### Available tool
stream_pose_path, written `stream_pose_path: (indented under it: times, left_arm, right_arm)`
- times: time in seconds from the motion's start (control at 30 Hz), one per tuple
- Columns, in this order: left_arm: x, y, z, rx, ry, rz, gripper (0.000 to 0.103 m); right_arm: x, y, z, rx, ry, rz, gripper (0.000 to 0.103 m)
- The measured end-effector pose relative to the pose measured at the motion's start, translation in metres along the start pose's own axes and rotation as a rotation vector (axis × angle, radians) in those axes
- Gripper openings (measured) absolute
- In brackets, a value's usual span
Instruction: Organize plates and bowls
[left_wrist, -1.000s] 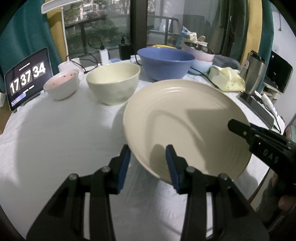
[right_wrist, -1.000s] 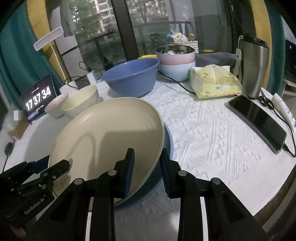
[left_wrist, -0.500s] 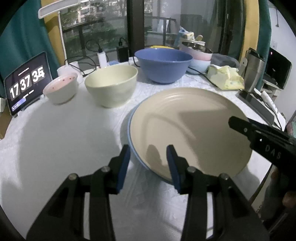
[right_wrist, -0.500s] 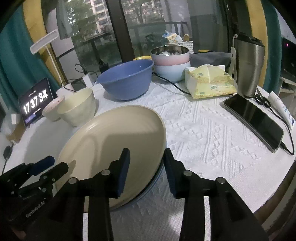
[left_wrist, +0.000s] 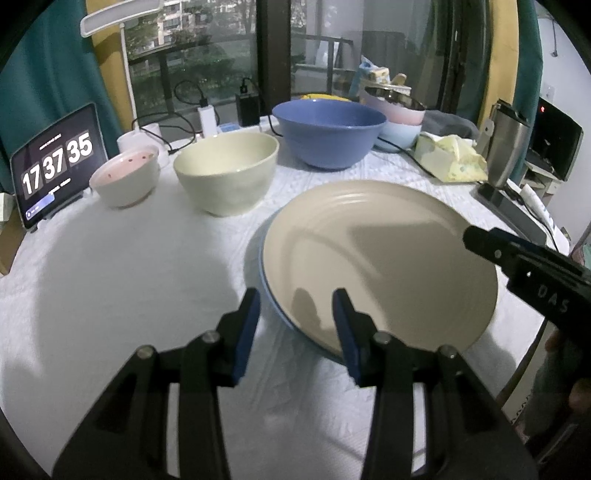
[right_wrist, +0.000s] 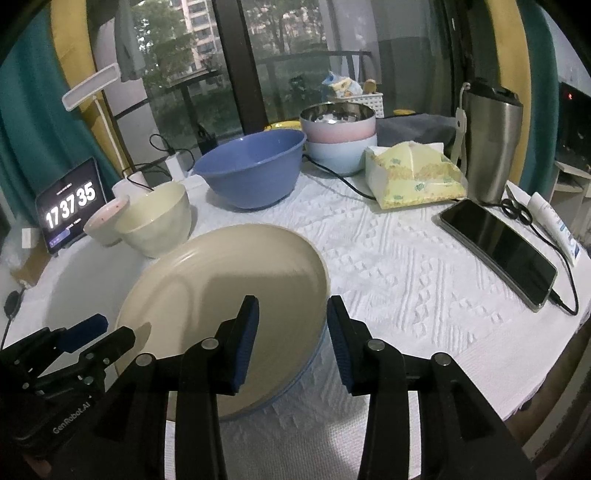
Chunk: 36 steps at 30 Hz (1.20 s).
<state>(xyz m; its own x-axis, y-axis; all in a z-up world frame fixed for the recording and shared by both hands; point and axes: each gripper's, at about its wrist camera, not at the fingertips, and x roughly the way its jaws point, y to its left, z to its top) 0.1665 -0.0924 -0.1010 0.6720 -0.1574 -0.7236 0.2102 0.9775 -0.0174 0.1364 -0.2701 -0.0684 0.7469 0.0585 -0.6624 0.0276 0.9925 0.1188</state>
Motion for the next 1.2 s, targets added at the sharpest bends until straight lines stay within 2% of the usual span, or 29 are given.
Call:
stream_pose_path:
  times: [0.2, 0.4, 0.6, 0.83, 1.2]
  left_arm:
    - [-0.001, 0.006, 0.002, -0.02, -0.005, 0.007, 0.042]
    - [0.004, 0.016, 0.007, -0.07, -0.013, 0.006, 0.046]
    - [0.019, 0.018, 0.009, -0.087, 0.015, 0.005, 0.047]
    - [0.037, 0.018, 0.011, -0.08, 0.05, 0.017, 0.047]
    - [0.049, 0.018, 0.016, -0.089, 0.043, -0.043, 0.047]
  right_arm:
    - [-0.002, -0.003, 0.002, -0.003, -0.03, -0.024, 0.041]
    - [0.009, -0.009, 0.002, 0.012, -0.007, -0.032, 0.041]
    - [0.022, -0.016, 0.002, 0.031, 0.023, -0.029, 0.041]
    - [0.045, -0.026, -0.003, 0.067, 0.082, 0.001, 0.041]
    - [0.054, -0.027, -0.003, 0.091, 0.098, 0.082, 0.041]
